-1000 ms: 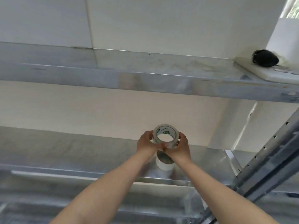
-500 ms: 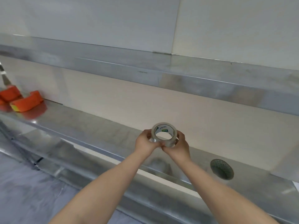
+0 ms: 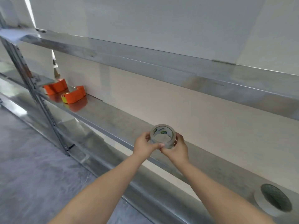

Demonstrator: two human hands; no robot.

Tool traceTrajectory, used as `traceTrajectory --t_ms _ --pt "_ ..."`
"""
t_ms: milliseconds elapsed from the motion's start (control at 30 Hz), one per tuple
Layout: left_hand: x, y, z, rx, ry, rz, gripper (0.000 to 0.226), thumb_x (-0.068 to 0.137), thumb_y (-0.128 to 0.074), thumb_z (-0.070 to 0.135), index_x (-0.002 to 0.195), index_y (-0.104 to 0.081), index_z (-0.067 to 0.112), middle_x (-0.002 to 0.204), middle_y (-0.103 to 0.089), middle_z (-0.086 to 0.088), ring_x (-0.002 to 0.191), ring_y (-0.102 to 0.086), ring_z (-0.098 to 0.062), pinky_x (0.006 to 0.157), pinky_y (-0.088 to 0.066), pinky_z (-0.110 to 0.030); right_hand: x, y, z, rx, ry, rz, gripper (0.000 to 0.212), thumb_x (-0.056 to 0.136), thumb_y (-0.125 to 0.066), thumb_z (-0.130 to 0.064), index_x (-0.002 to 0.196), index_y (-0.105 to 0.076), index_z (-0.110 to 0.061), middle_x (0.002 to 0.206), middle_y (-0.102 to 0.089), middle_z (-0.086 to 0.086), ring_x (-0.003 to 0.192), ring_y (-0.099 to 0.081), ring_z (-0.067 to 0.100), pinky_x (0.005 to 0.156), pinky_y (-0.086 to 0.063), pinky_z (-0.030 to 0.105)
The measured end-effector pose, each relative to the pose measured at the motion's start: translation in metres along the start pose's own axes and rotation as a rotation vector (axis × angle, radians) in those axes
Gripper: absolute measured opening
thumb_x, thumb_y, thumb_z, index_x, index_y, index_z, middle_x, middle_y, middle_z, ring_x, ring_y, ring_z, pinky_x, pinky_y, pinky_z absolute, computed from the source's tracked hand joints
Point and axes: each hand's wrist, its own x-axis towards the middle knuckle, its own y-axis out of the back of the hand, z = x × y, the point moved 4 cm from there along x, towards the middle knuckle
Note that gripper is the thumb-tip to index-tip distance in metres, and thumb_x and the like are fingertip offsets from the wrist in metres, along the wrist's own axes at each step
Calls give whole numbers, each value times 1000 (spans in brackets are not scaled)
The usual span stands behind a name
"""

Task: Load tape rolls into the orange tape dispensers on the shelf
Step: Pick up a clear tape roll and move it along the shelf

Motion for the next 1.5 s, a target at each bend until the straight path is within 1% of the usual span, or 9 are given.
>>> traceTrajectory --t_ms 267,533,667,800,967,1067,1233,1433,1500 --pt "10 102 -32 -32 18 80 73 54 -88 22 118 -54 10 118 -61 -3 104 -54 -11 95 -42 -24 -11 -101 -36 32 12 -57 64 54 -83 -21 108 -50 -16 97 -65 2 88 -64 16 78 -54 32" --pt "22 219 -75 -40 10 152 63 53 -88 23 106 -55 22 107 -60 8 104 -55 -9 89 -41 -20 -31 -218 -70 99 18 -148 74 50 -82 -34 114 -45 -24 104 -64 -5 92 -62 8 81 -53 28" --pt "26 271 -89 -30 19 214 61 52 -89 21 102 -54 24 102 -58 10 99 -54 -9 87 -41 -20 -39 -268 -94 104 45 -199 78 49 -83 -36 116 -45 -22 105 -62 -6 92 -61 6 75 -48 17" --pt "32 314 -98 -16 39 262 67 53 -88 19 112 -57 15 105 -58 6 103 -55 -12 93 -43 -25 -40 -310 -113 124 66 -239 77 46 -83 -37 113 -46 -22 107 -61 -3 95 -60 10 81 -52 27" --pt "48 362 -113 -23 53 304 66 53 -88 18 110 -56 18 96 -56 13 90 -53 -2 67 -39 2 -30 -364 -131 105 92 -282 77 49 -85 -30 115 -47 -20 107 -61 -3 94 -60 10 84 -52 29" --pt "63 390 -124 -38 61 338 63 52 -89 17 105 -56 22 92 -56 18 84 -51 10 65 -36 7 -21 -400 -139 99 97 -322 76 50 -85 -31 115 -47 -20 104 -61 -5 90 -60 9 80 -49 25" --pt "107 441 -142 -34 59 374 67 52 -89 17 111 -57 15 91 -56 21 84 -49 16 65 -37 7 6 -467 -157 128 93 -362 71 51 -84 -33 111 -46 -23 99 -60 -7 92 -60 11 81 -50 27" --pt "179 496 -145 0 62 371 63 52 -89 20 105 -55 23 100 -58 14 93 -54 -1 77 -39 -4 57 -535 -185 173 111 -353 76 53 -84 -29 118 -46 -18 107 -60 -4 97 -60 12 79 -47 22" --pt "204 513 -148 6 65 377 64 52 -89 23 106 -55 24 100 -58 16 97 -53 -5 84 -39 -16 76 -557 -194 163 134 -352 79 54 -83 -29 121 -45 -17 113 -61 0 100 -60 14 81 -47 24"
